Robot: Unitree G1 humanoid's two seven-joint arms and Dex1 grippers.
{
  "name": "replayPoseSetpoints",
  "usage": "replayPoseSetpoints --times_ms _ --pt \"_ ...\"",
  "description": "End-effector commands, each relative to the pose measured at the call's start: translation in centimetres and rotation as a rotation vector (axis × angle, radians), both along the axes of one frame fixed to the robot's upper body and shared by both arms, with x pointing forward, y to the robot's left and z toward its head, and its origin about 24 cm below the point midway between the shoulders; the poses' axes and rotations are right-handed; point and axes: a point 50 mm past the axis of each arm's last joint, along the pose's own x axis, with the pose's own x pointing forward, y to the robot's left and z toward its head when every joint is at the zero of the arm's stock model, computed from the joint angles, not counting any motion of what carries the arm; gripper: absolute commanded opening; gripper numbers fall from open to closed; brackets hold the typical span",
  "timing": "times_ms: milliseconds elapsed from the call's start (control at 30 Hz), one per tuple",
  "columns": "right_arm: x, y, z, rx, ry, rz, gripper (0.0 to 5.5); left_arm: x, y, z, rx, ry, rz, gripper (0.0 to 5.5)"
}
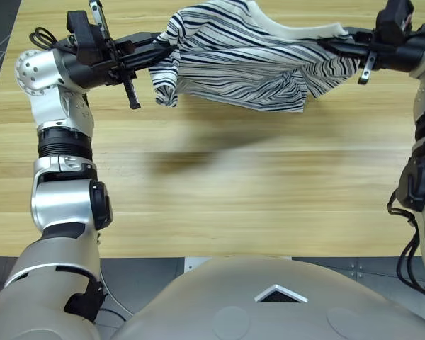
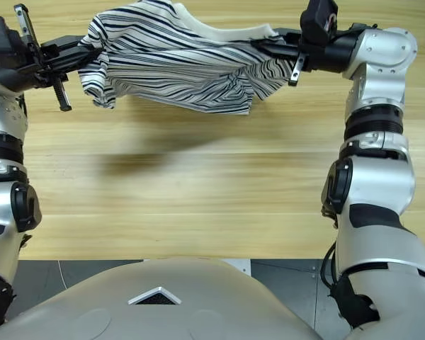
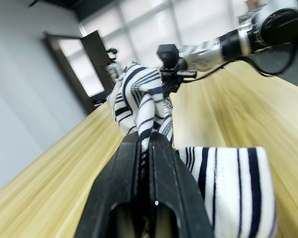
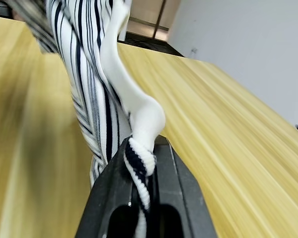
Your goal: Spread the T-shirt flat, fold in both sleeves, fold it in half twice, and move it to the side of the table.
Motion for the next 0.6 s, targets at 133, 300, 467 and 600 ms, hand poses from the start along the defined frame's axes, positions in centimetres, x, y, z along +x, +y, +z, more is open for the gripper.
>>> replayPoseSetpoints --times_ms 133,300,467,600 --pt "-3.2 0.3 -2.6 -0.112 0.110 0.136 0.14 -2.5 -2.3 -5.3 0.276 0.055 -0.156 0.10" --pt "-6.4 1.2 -4.7 -0.181 0.238 0.251 0.14 -5.6 -3.1 -7.2 0.394 0.095 -0.303 0.10" --pt "-9.5 1.7 -4.5 -0.208 0.337 0.318 0.14 -6.4 -3.0 -5.6 0.431 0.134 -0.324 0.10" --pt "-10.6 2.0 -4.8 -0.235 0.359 0.299 0.14 -7.5 -3.4 -5.4 0.449 0.182 -0.362 0.10"
